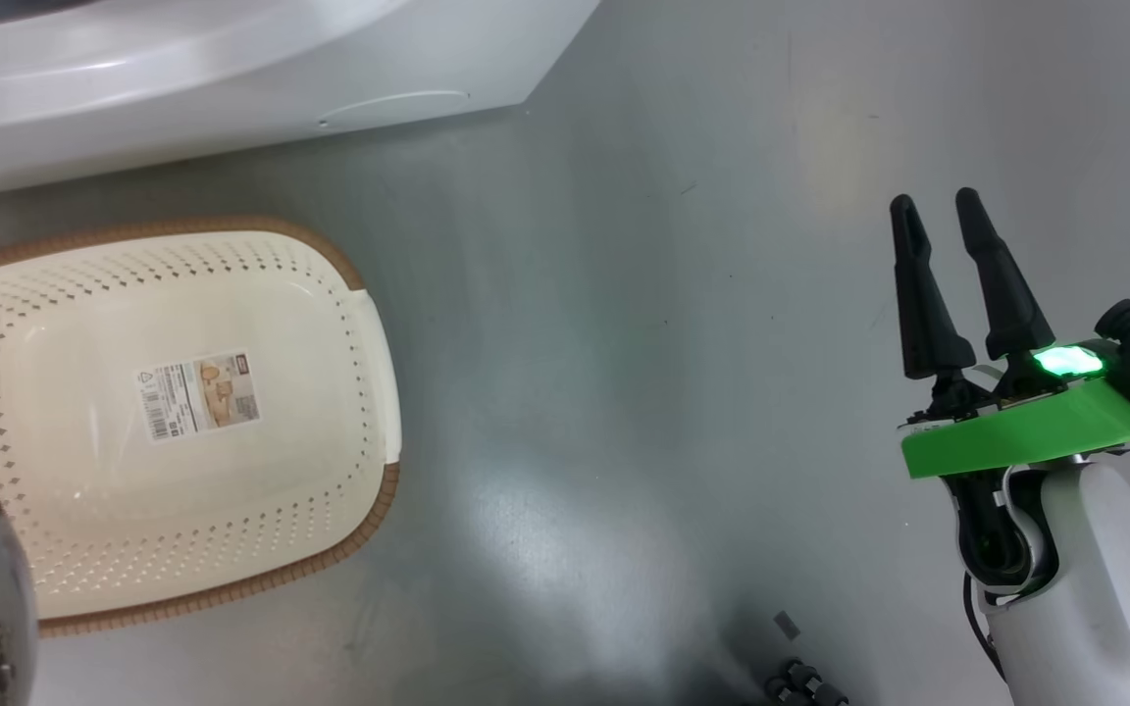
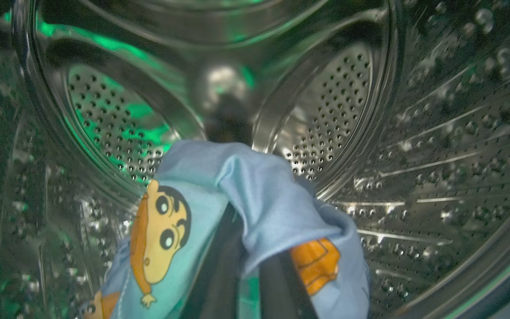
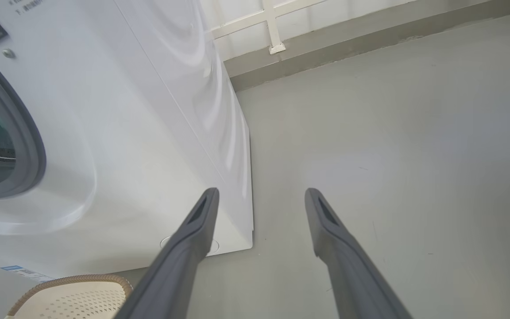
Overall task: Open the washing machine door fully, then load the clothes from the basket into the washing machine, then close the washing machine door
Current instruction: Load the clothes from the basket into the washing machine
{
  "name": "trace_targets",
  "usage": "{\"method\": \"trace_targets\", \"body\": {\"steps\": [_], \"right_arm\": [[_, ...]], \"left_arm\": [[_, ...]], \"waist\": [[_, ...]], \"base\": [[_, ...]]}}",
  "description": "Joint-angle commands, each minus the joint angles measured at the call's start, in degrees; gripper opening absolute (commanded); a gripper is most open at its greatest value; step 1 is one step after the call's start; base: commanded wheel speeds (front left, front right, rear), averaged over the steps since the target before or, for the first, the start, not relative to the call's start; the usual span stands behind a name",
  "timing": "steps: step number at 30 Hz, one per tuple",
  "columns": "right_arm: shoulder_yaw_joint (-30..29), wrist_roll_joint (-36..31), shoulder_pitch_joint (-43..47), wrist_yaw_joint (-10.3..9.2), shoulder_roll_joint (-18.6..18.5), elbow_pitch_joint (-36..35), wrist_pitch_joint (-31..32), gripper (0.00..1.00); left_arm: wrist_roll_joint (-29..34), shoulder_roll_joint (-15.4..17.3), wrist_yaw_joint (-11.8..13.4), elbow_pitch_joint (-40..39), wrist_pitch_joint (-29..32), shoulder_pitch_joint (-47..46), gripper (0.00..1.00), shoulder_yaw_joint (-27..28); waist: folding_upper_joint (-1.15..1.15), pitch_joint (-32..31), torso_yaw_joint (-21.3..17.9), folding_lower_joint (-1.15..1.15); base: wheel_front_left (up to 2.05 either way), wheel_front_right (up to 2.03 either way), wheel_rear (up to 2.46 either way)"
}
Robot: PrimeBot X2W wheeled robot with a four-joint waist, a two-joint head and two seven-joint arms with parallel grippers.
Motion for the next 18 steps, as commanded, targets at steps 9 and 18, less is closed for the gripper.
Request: {"method": "trace_targets", "body": {"steps": [9,18], "right_arm": [[1.2,0.5,0.9,0.52,-0.9,-0.5,-0.3,1.00],[1.5,0.3,1.3,0.52,-1.3,-0.2,-0.3,1.00]], "left_arm": [[0.3,1.6,0.1,14.2,0.0,-0.3,1.00,-0.7],[0.0,-0.2,-0.7,15.1,-0.2,0.8,1.00,-1.1]], "waist": [[0.00,-0.4,0.8,0.00],[0.00,-2.9,2.1,0.00]], "base": [[0.00,0.00,0.00],[0.00,0.00,0.00]]}}
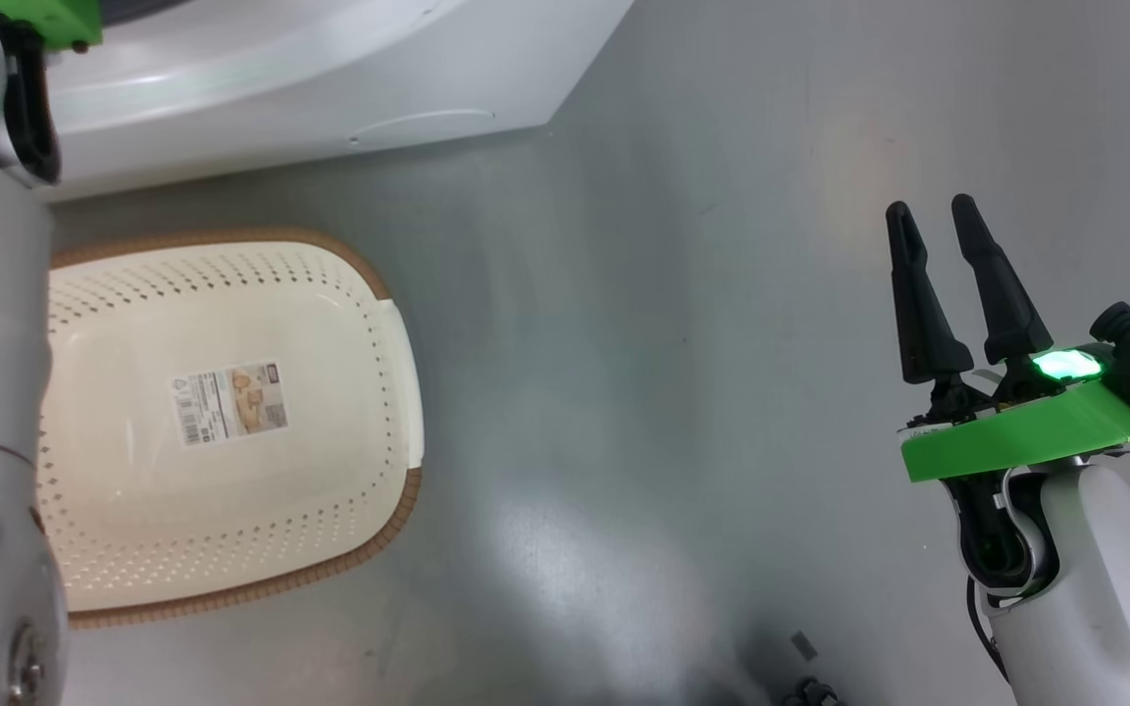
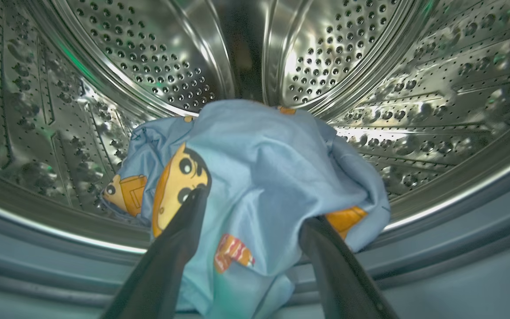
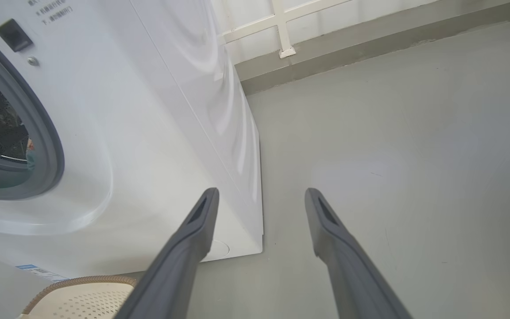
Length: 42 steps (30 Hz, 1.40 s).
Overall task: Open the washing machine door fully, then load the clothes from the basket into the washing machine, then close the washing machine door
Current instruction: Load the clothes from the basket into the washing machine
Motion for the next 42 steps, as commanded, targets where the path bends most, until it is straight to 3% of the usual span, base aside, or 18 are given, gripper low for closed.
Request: {"method": "trace_targets", "body": {"steps": [1,21,42], "right_arm": [[1.0,0.3,1.4,0.52,-0.9,-0.9,-0.3,1.00],[1.4,-0.2,3.8,0.52,-1.4,0.4,-0.3,1.00],[1.6,-1.0,7.3,0.52,-1.9,1.7,-0.3,1.00]], "left_arm": [[-0.1,1.4,-0.5,-2.3,-0.3,1.3,1.00,0.4],[-2.4,-0.8,-4.3,-9.3,-0.4,14.9,1.00,2.4],[-2.0,-2.8,-4.9,-30.3,-0.4,39.3,1.00,3.2]], "waist": [[0.00,-1.0,0.6,0.00],[0.00,-8.9,2.9,0.00],[0.00,-19.0,5.7,0.00]], "base": [[0.00,0.00,0.00],[0.00,0.00,0.00],[0.00,0.00,0.00]]}}
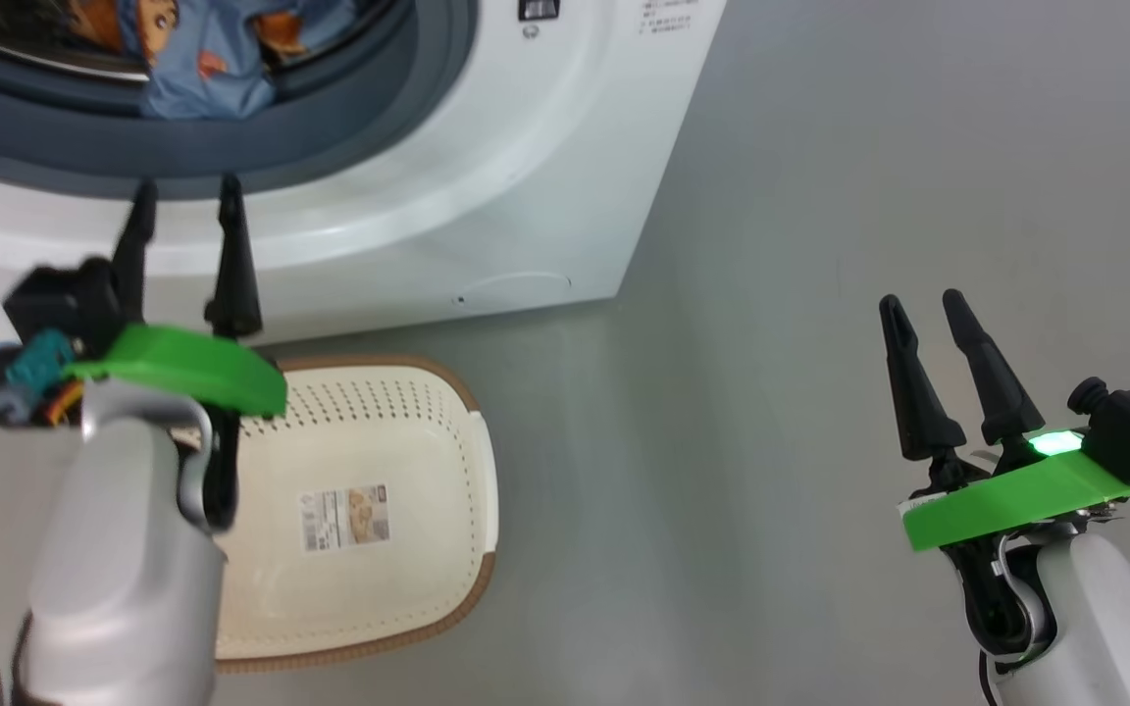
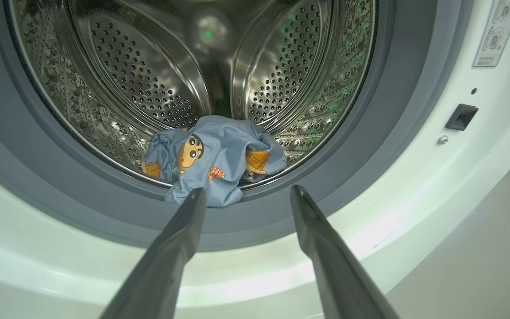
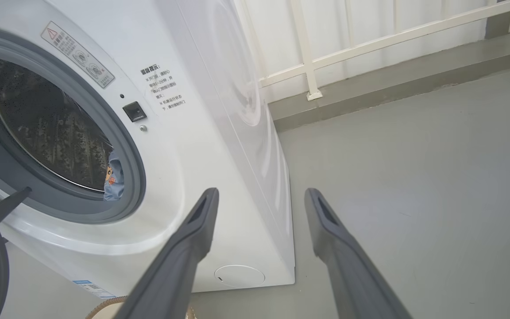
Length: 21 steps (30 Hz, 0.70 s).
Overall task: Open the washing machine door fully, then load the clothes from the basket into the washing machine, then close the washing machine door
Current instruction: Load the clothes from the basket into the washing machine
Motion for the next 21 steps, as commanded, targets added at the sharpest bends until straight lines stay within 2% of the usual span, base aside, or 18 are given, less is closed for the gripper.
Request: {"method": "trace_targets", "body": {"steps": [1,15,21], "right_arm": [[1.4,-0.6,1.9,0.52,-0.8,-1.0,-0.3,1.00],[1.7,-1.3,5.6,0.52,-1.1,0.4,-0.3,1.00],[1.6,-1.6,7.2,0.52,-1.0,0.7,-0.3,1.00]], "left_arm": [[-0.6,1.3,-0.3,-3.0,-0.3,2.8,1.00,1.7],[-3.3,1.1,-1.1,-12.4,-0.3,18.2,1.00,1.9],[-3.3,1.2,-0.3,-15.8,-0.1,23.6,1.00,1.4]], "waist": [[0.00,-2.9,1.1,0.00],[0.00,-11.5,4.0,0.00],[0.00,-14.1,5.2,0.00]], "base": [[0.00,0.00,0.00],[0.00,0.00,0.00],[0.00,0.00,0.00]]}}
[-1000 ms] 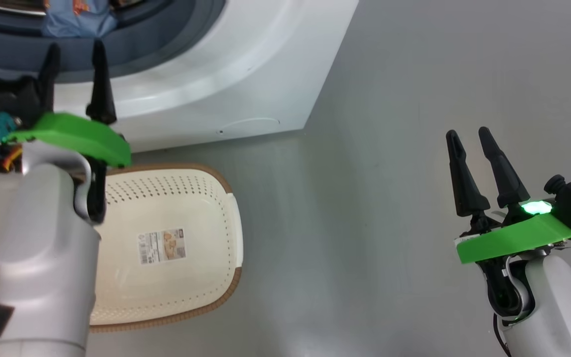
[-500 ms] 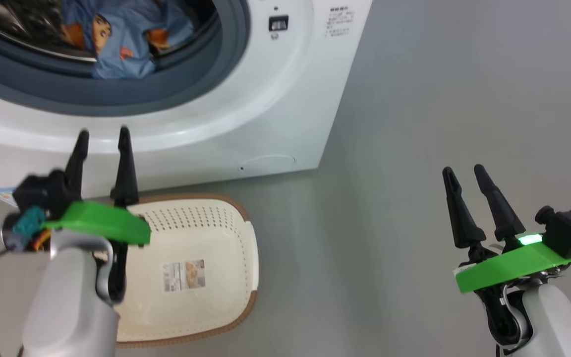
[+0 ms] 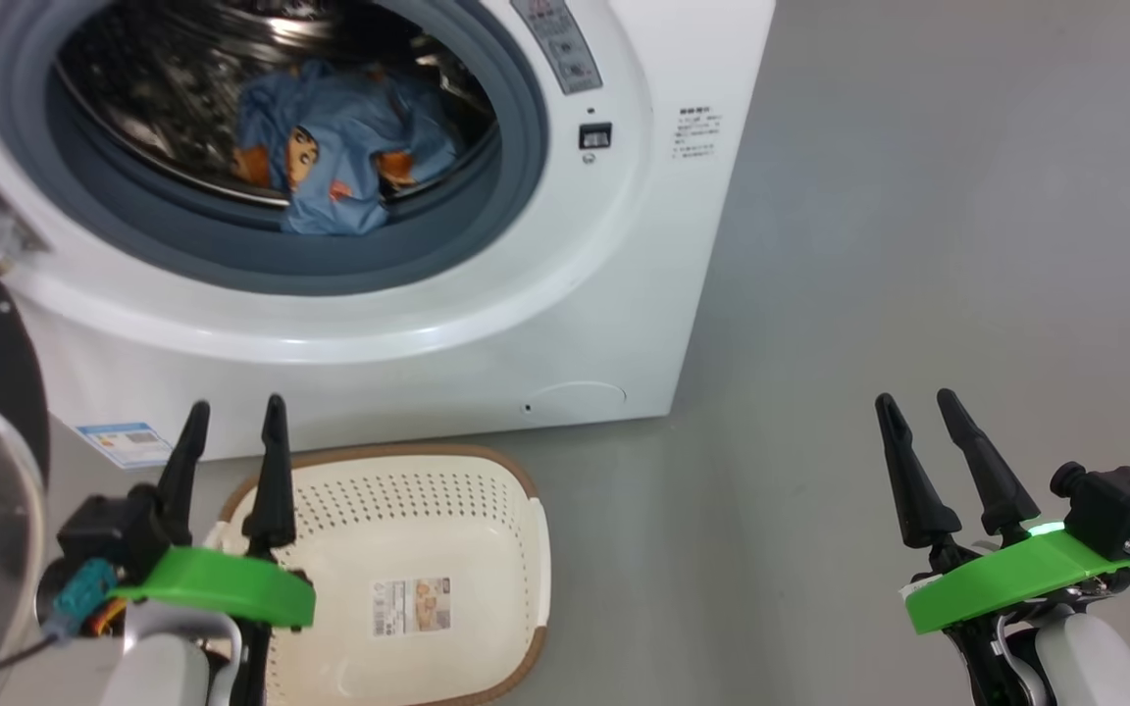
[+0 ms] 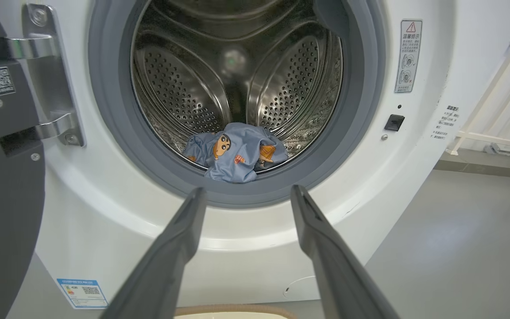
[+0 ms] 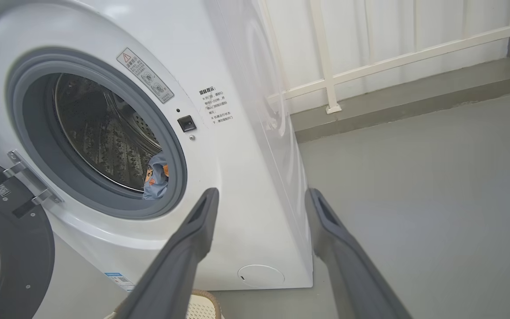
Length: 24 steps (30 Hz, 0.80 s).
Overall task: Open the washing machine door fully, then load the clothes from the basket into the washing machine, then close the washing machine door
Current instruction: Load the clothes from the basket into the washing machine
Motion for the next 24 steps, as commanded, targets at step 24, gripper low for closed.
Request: {"method": "trace_targets", "body": {"steps": [24], "right_arm": [[1.2,-1.0,6.7,0.52,-1.6,0.8,-0.3,1.00]], "left_arm": [[-0.7,1.9,3.6,-13.6,0.3,18.8,1.00,1.3]], "waist": [[0.00,-11.4,5.1,0.00]], "base": [[0.00,0.00,0.00]]}}
